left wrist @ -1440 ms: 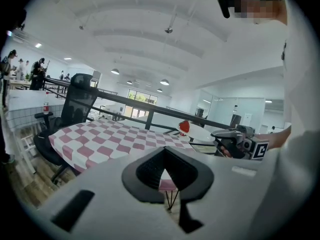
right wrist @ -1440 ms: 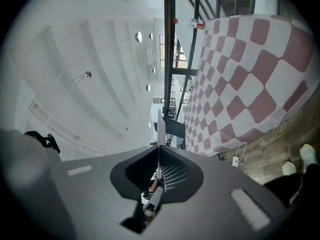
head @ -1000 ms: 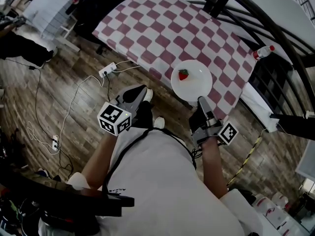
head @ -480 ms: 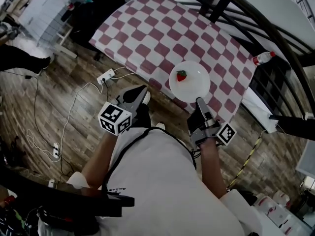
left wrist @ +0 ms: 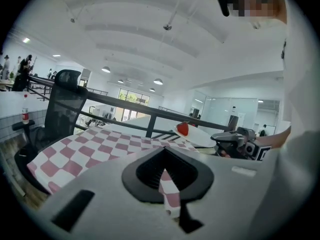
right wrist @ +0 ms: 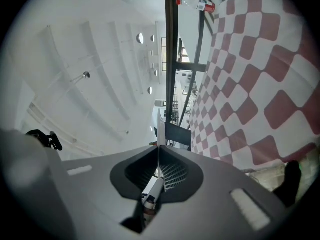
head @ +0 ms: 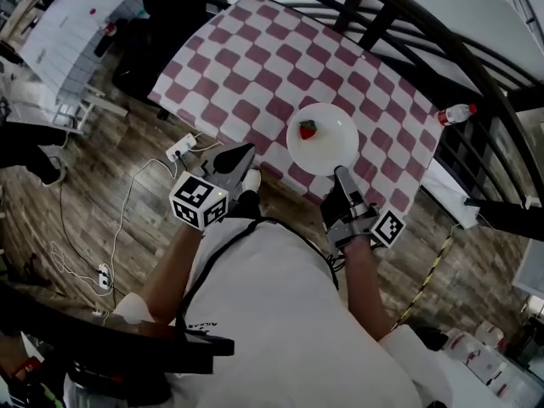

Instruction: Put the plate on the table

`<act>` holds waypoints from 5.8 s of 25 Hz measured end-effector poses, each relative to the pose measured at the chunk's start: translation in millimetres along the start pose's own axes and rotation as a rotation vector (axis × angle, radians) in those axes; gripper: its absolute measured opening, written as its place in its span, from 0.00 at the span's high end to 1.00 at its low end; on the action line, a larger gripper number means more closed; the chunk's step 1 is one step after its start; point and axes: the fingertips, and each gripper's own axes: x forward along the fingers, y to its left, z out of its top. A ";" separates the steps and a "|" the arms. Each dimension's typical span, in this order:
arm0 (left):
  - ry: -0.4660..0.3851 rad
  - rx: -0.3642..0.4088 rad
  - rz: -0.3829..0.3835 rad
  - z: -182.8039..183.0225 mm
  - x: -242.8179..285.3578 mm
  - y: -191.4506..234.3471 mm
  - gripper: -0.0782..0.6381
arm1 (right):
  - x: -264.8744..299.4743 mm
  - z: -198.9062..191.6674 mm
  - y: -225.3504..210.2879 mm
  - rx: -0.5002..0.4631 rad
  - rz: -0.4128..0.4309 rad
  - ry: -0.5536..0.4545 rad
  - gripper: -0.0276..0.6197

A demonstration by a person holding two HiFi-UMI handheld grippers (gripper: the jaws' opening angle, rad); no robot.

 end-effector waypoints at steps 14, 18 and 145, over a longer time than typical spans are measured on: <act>0.032 0.004 -0.102 40.1 43.4 100.0 0.88 | 88.3 22.8 -19.6 -0.016 -0.008 -0.116 0.93; 0.038 0.016 -0.136 49.8 54.2 126.6 0.88 | 108.5 25.4 -23.8 -0.022 -0.004 -0.154 0.93; 0.106 -0.114 0.138 -3.5 82.3 173.0 0.88 | 200.1 71.0 -297.8 0.027 -0.609 0.226 0.91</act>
